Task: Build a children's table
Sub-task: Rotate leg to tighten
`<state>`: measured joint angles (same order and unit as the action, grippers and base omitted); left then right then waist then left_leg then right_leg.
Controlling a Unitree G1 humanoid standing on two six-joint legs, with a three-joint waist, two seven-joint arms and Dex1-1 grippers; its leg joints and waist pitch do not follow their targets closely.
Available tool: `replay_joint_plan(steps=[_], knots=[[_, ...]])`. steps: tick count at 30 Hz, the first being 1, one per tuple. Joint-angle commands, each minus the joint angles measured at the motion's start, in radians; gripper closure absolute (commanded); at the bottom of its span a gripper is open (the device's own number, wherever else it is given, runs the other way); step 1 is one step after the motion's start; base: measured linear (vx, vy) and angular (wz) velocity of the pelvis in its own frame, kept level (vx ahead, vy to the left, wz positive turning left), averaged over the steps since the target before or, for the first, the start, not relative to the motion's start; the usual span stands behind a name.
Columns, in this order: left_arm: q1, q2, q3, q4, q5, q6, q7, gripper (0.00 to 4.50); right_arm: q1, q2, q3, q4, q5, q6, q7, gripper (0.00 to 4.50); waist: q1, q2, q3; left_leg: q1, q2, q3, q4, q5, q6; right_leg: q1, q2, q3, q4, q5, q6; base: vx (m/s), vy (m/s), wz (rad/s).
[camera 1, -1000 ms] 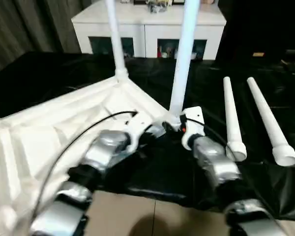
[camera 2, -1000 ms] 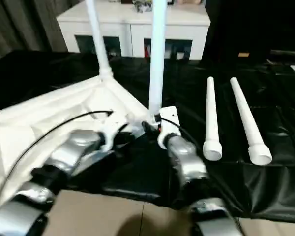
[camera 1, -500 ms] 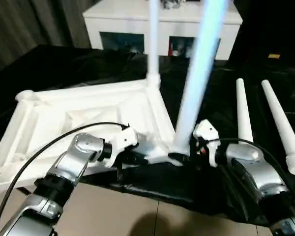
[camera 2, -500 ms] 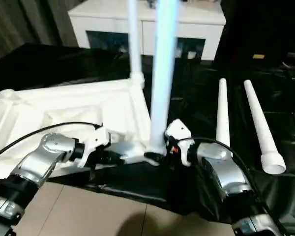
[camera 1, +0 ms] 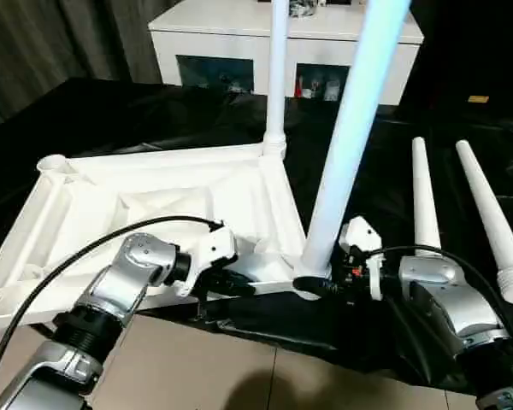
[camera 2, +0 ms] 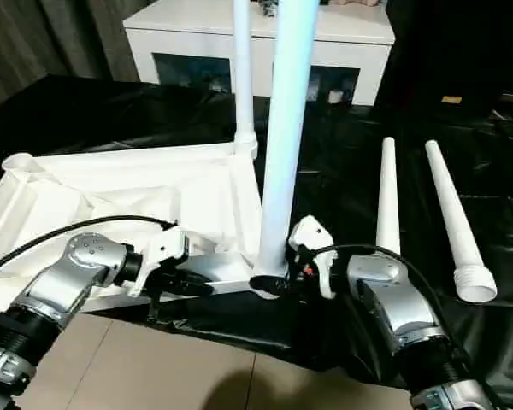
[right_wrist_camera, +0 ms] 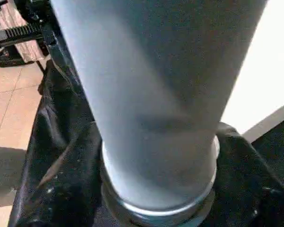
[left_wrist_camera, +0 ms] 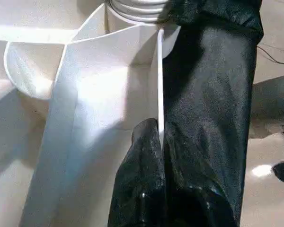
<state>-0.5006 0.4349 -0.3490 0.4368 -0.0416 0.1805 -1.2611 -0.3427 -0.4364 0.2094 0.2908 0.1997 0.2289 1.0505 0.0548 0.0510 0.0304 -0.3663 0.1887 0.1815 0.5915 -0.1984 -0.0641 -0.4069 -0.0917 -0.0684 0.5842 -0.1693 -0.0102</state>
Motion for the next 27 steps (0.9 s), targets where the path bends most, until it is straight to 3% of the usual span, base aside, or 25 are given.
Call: replay_joint_plan(steps=[1, 6, 9, 11, 12, 14, 15, 16, 20, 21, 22, 24, 27], knots=[[0.007, 0.007, -0.010, -0.016, -0.006, 0.000, -0.029, 4.50, 0.004, 0.014, -0.007, -0.001, -0.012, -0.005, -0.038, 1.70, 0.000, -0.009, -0.054, 0.007, 0.039, -0.008, -0.071, -0.171, 0.075, 0.054, -0.049, 0.038, -0.050, -0.143, -0.245, 0.000, 0.000, 0.00], [-0.011, -0.029, 0.003, 0.034, 0.027, 0.015, 0.074, 4.50, -0.029, 0.089, -0.046, 0.100, -0.067, -0.014, -0.246, 1.76, -0.015, -0.011, -0.049, 0.005, 0.035, -0.010, -0.076, -0.211, 0.042, 0.052, -0.050, 0.039, -0.059, -0.225, -0.225, 0.000, 0.000, 0.00], [-0.047, -0.112, 0.035, 0.112, 0.048, 0.048, 0.240, 4.50, -0.046, 0.180, -0.084, 0.174, -0.094, 0.029, -0.460, 1.76, -0.023, -0.014, -0.043, 0.012, 0.032, -0.010, -0.079, -0.266, 0.016, 0.046, -0.050, 0.039, -0.072, -0.338, -0.197, 0.000, 0.000, 0.00], [-0.054, -0.129, 0.039, 0.126, 0.052, 0.055, 0.272, 4.50, -0.050, 0.201, -0.095, 0.187, -0.097, 0.039, -0.509, 1.76, -0.023, -0.015, -0.043, 0.015, 0.029, -0.014, -0.081, -0.286, 0.004, 0.047, -0.052, 0.039, -0.077, -0.392, -0.172, 0.000, 0.000, 0.00], [-0.076, -0.181, 0.060, 0.168, 0.061, 0.083, 0.385, 4.50, -0.064, 0.251, -0.120, 0.233, -0.112, 0.053, -0.637, 1.76, -0.025, -0.016, -0.040, 0.016, 0.031, -0.012, -0.082, -0.293, 0.005, 0.043, -0.050, 0.041, -0.081, -0.394, -0.168, 0.000, 0.000, 0.00], [-0.094, -0.227, 0.087, 0.204, 0.060, 0.105, 0.485, 4.50, -0.078, 0.287, -0.140, 0.272, -0.120, 0.064, -0.733, 1.76, -0.031, -0.013, -0.036, 0.019, 0.025, -0.014, -0.084, -0.331, -0.009, 0.040, -0.049, 0.037, -0.085, -0.456, -0.150, 0.000, 0.000, 0.00], [-0.109, -0.268, 0.112, 0.234, 0.059, 0.121, 0.572, 4.50, -0.093, 0.316, -0.155, 0.310, -0.128, 0.072, -0.816, 1.76, -0.028, -0.012, -0.040, 0.028, 0.025, -0.016, -0.082, -0.337, -0.013, 0.036, -0.050, 0.038, -0.092, -0.483, -0.136, 0.000, 0.000, 0.00], [-0.117, -0.291, 0.128, 0.252, 0.058, 0.130, 0.623, 4.50, -0.102, 0.333, -0.163, 0.333, -0.133, 0.076, -0.865, 1.76, -0.030, -0.015, -0.040, 0.029, 0.023, -0.015, -0.082, -0.338, -0.011, 0.034, -0.048, 0.038, -0.093, -0.484, -0.133, 0.000, 0.000, 0.00], [-0.166, -0.400, 0.165, 0.356, 0.073, 0.101, 0.820, 4.50, -0.194, 0.441, -0.231, 0.504, -0.124, 0.029, -1.112, 1.76, -0.036, -0.005, -0.041, 0.028, 0.019, -0.022, -0.087, -0.362, 0.002, 0.033, -0.047, 0.033, -0.102, -0.511, -0.110, 0.000, 0.000, 0.00], [-0.172, -0.409, 0.159, 0.367, 0.079, 0.096, 0.827, 4.50, -0.213, 0.459, -0.243, 0.530, -0.116, 0.011, -1.132, 1.76, -0.036, -0.011, -0.041, 0.028, 0.016, -0.021, -0.086, -0.372, 0.011, 0.031, -0.046, 0.032, -0.105, -0.517, -0.100, 0.000, 0.000, 0.00], [-0.178, -0.414, 0.150, 0.372, 0.086, 0.095, 0.819, 4.50, -0.235, 0.476, -0.249, 0.555, -0.111, -0.023, -1.127, 1.76, -0.035, -0.008, -0.042, 0.029, 0.016, -0.022, -0.087, -0.379, 0.020, 0.031, -0.049, 0.033, -0.107, -0.528, -0.094, 0.000, 0.000, 0.00], [-0.182, -0.414, 0.145, 0.374, 0.091, 0.095, 0.809, 4.50, -0.249, 0.483, -0.247, 0.568, -0.112, -0.053, -1.109, 1.76, -0.037, -0.010, -0.043, 0.019, 0.016, -0.024, -0.089, -0.371, 0.031, 0.036, -0.052, 0.032, -0.107, -0.525, -0.086, 0.000, 0.000, 0.00], [-0.179, -0.388, 0.121, 0.356, 0.106, 0.085, 0.755, 4.50, -0.261, 0.478, -0.220, 0.550, -0.133, -0.094, -1.053, 1.06, -0.033, -0.011, -0.044, 0.015, 0.016, -0.023, -0.090, -0.350, 0.044, 0.039, -0.052, 0.033, -0.105, -0.507, -0.087, 0.000, 0.000, 0.00]])
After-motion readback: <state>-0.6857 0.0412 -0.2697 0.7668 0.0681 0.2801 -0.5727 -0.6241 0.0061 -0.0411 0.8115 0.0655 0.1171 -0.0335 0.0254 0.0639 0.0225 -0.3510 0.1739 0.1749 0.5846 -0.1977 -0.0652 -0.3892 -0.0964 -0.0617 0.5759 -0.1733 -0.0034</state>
